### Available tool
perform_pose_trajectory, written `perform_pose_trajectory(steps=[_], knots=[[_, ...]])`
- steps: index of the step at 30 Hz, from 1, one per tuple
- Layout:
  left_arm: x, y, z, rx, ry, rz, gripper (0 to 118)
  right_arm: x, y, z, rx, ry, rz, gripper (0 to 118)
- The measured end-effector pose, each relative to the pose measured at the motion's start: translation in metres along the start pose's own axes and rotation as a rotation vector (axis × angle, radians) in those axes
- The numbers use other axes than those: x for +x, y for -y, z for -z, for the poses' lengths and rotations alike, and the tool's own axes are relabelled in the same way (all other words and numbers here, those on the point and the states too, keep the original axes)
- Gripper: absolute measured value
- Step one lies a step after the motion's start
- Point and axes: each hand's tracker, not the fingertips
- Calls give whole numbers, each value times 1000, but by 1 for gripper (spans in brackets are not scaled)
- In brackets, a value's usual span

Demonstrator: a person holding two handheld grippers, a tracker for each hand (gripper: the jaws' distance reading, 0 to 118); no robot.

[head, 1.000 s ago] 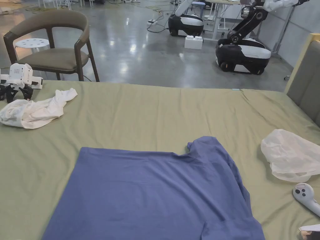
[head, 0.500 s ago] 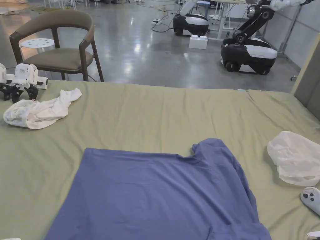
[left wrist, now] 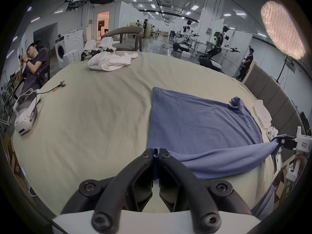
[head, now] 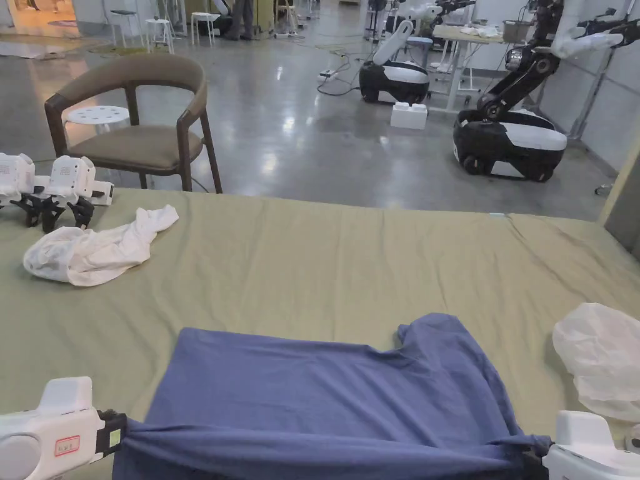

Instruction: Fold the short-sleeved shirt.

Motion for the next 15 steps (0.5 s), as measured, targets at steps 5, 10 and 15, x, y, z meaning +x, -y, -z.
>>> perform_pose_trajectory(steps=[5, 10, 15], knots=[[9, -24, 47, -79, -14, 47, 1, 1, -26, 55, -41, 8, 12, 6], [15, -27, 84, -155, -29, 68, 2, 7, -21, 102, -133, 0, 34, 7], [22, -25, 85, -133, -46, 101, 22, 8, -9, 100, -105, 8, 25, 36]])
